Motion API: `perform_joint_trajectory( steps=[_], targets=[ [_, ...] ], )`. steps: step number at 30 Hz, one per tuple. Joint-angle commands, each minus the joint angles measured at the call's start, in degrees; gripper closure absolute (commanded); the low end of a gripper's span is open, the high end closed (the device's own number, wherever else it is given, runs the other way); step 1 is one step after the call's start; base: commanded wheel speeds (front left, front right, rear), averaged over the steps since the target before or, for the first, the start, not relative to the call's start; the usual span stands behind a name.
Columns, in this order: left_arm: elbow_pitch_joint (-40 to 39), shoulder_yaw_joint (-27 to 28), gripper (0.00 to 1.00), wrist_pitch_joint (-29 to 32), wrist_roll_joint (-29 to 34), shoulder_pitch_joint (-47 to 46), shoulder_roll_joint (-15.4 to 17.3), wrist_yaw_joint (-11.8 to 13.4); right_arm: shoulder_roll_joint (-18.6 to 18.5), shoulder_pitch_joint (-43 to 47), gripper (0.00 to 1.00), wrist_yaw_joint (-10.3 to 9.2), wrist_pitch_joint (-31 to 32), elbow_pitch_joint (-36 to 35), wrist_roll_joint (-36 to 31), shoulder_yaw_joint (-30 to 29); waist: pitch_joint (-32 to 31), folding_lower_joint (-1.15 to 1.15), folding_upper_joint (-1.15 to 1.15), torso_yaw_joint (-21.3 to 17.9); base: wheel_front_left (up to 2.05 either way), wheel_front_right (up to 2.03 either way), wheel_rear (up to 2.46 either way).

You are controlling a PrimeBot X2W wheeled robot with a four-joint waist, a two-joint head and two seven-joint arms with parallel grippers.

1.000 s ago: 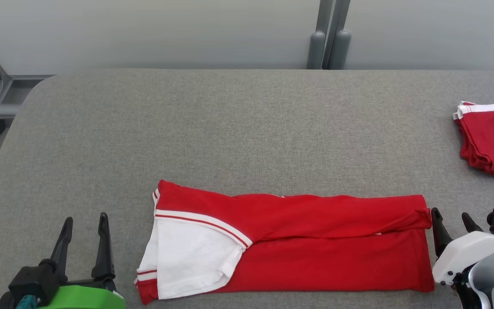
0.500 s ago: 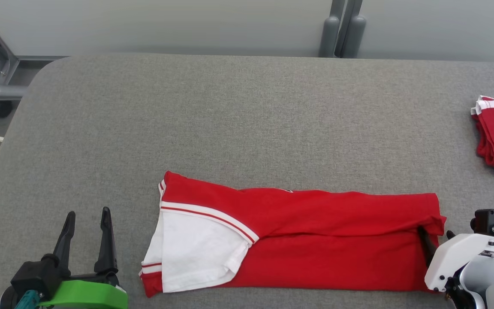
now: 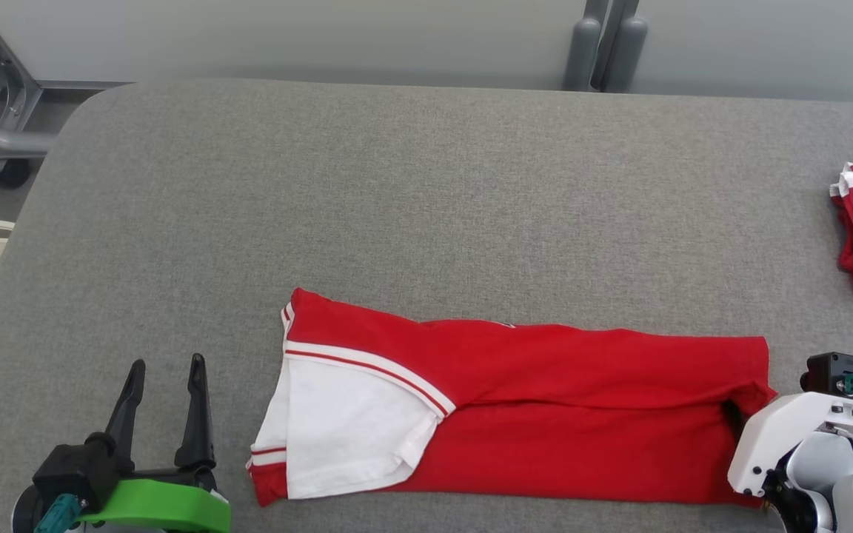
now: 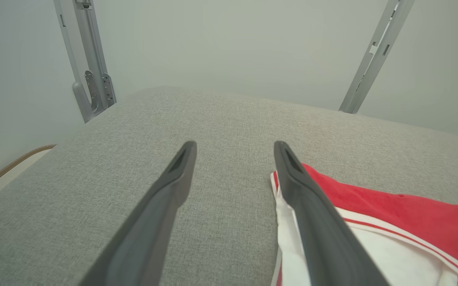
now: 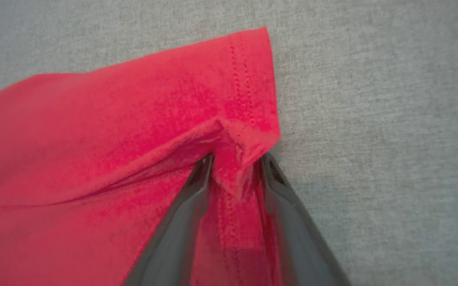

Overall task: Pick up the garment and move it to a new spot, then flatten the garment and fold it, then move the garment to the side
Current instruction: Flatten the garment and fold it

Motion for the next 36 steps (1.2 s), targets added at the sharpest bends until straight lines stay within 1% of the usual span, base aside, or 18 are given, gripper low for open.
perform_joint_trajectory(
  steps=[1, 7, 13, 18, 25, 32, 36],
  targets=[
    [0.2, -0.1, 0.0, 0.0, -0.1, -0.8, 0.4, -0.1, 0.4, 0.5, 1.0, -0.01, 1.1, 1.6, -0.4, 0.5, -0.1, 0.0, 0.0, 0.1, 0.0, 0.0, 0.0],
    [0.4, -0.3, 0.0, 0.0, -0.3, -0.7, 0.7, -0.1, 0.2, 0.1, 1.0, -0.07, 0.8, 0.9, -1.3, -0.1, -0.4, 0.0, 0.0, 0.1, 0.0, 0.0, 0.0],
    [0.3, -0.4, 0.0, 0.0, -0.3, -0.5, 0.8, -0.1, -0.1, -0.6, 1.0, -0.11, 0.4, -1.1, -2.9, -3.3, -0.6, 0.0, 0.0, -0.3, 0.0, 0.0, 0.0],
    [0.2, -0.4, 0.0, 0.0, -0.4, -0.4, 0.7, -0.1, 0.0, -0.7, 1.0, -0.07, 0.9, -4.6, -5.4, -7.3, -0.7, 0.0, 0.0, -0.9, 0.0, 0.0, 0.0],
    [-0.2, -0.3, 0.0, 0.0, -0.1, -0.7, 0.2, -0.1, 0.0, -0.4, 1.0, -0.06, 3.7, -11.2, -10.2, -13.6, -0.6, 0.0, 0.0, -1.5, 0.0, 0.0, 0.0],
    [-0.3, -0.2, 0.0, 0.0, 0.1, -1.2, 0.1, -0.1, 0.1, -0.3, 1.0, -0.06, 6.3, -16.4, -15.7, -16.6, -0.5, 0.0, 0.0, -1.7, 0.0, 0.0, 0.0],
    [-0.2, -0.1, 0.0, 0.0, 0.2, -1.2, 0.0, -0.1, 0.1, 0.0, 1.0, -0.06, 7.7, -18.4, -17.4, -16.9, -0.7, 0.0, 0.0, -1.6, 0.0, 0.0, 0.0]
  ],
)
